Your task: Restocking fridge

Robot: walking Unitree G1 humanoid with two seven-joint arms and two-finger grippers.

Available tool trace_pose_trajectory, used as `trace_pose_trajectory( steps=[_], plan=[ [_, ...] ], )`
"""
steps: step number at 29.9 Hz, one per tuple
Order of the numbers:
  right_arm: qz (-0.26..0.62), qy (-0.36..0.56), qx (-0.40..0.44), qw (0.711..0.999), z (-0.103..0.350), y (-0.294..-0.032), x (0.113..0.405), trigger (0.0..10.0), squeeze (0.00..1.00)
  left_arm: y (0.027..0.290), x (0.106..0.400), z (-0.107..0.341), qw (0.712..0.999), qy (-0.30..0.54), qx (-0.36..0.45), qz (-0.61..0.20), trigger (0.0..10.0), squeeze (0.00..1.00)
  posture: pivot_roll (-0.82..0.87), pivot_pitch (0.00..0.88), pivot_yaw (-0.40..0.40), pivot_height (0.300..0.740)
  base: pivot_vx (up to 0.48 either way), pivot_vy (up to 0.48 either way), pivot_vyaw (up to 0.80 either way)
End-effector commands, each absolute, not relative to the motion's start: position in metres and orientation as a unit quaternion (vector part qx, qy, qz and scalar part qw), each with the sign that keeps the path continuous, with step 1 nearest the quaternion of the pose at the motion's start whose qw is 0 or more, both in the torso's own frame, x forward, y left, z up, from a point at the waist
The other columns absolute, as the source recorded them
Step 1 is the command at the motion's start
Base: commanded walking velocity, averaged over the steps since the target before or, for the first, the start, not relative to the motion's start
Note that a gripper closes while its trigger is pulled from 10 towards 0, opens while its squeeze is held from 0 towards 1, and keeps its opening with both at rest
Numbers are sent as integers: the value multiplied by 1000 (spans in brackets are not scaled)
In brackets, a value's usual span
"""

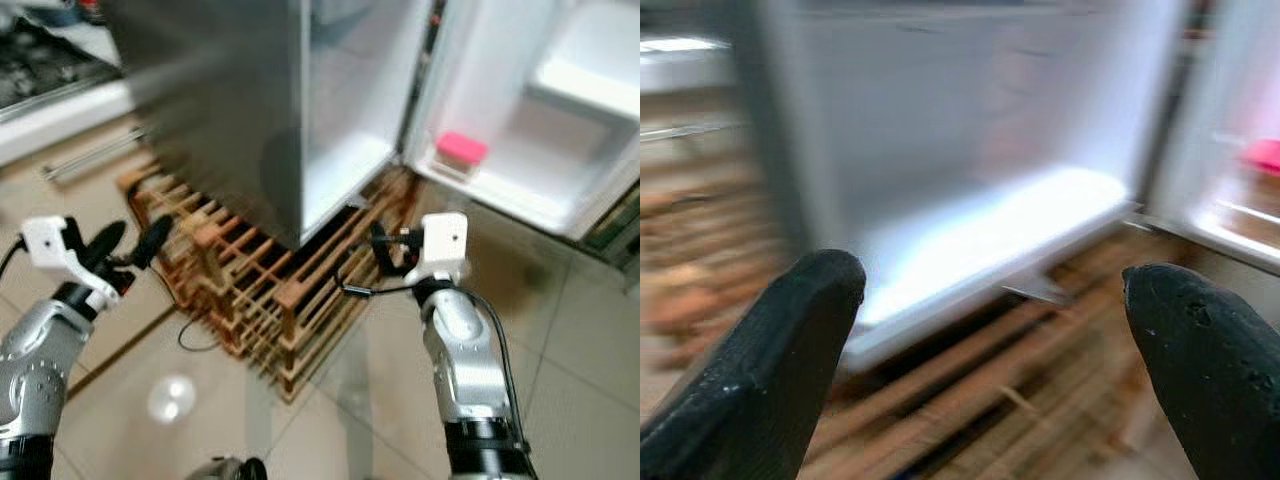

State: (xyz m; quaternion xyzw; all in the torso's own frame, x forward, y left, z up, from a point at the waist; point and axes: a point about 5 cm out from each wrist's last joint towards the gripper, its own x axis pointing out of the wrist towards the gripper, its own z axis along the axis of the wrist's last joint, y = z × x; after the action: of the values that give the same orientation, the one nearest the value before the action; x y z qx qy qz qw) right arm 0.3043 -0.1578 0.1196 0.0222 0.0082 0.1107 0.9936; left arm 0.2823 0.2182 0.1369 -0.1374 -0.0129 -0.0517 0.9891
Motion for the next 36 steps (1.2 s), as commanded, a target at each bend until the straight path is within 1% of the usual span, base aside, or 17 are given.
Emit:
trace_pose_trajectory(
  steps=[1,3,4,5,6,10,15,16,19,22,25,27,31,36],
  plan=[
    [126,3,27,992,120,-151,308,10000,0,212,289,146,994,-23,-109,-3,10000,0,-50,0,21,740,0,0,438],
    [133,2,30,991,121,-147,309,10000,0,210,291,148,995,-24,-100,10,10000,0,-50,0,22,740,0,0,438],
    [139,3,38,989,120,-144,311,10000,0,201,293,146,998,-13,-59,13,10000,0,-51,0,24,740,0,0,425],
    [139,3,38,989,120,-144,311,10000,0,201,293,146,998,-13,-59,13,10000,0,-51,0,24,740,0,0,425],
    [120,13,31,992,115,-147,312,10000,0,187,293,147,999,-22,-26,-20,10000,0,-60,0,28,740,0,0,406],
    [85,31,22,996,107,-155,311,10000,0,172,302,150,999,-31,-20,-25,10000,0,-76,0,36,740,0,0,422],
    [81,28,16,996,107,-157,307,10000,0,178,306,153,1000,-26,-11,5,10000,0,-97,0,47,740,0,0,433],
    [84,26,18,996,106,-157,305,10000,0,183,306,151,999,-21,-16,18,10000,0,-100,0,48,740,0,-480,444],
    [86,23,20,996,106,-155,306,10000,0,183,307,149,1000,-17,-7,24,10000,0,-100,0,49,740,0,-480,444],
    [92,18,23,995,108,-151,309,10000,0,177,310,150,1000,-21,-11,20,10000,0,-97,0,49,740,0,-424,446],
    [113,8,21,993,112,-145,311,10000,0,177,312,152,999,-25,-10,17,10000,0,-95,0,47,740,0,0,444],
    [115,8,22,993,112,-144,311,10000,0,177,312,153,999,-28,-7,18,10000,0,-94,0,47,740,0,0,444],
    [123,3,31,992,113,-141,311,10000,0,180,313,154,999,-32,-27,11,10000,0,-91,0,47,740,0,0,444],
    [131,-2,37,991,114,-137,311,10000,0,183,312,150,999,-23,-21,8,10000,0,-84,0,45,740,0,0,441]
  ],
)
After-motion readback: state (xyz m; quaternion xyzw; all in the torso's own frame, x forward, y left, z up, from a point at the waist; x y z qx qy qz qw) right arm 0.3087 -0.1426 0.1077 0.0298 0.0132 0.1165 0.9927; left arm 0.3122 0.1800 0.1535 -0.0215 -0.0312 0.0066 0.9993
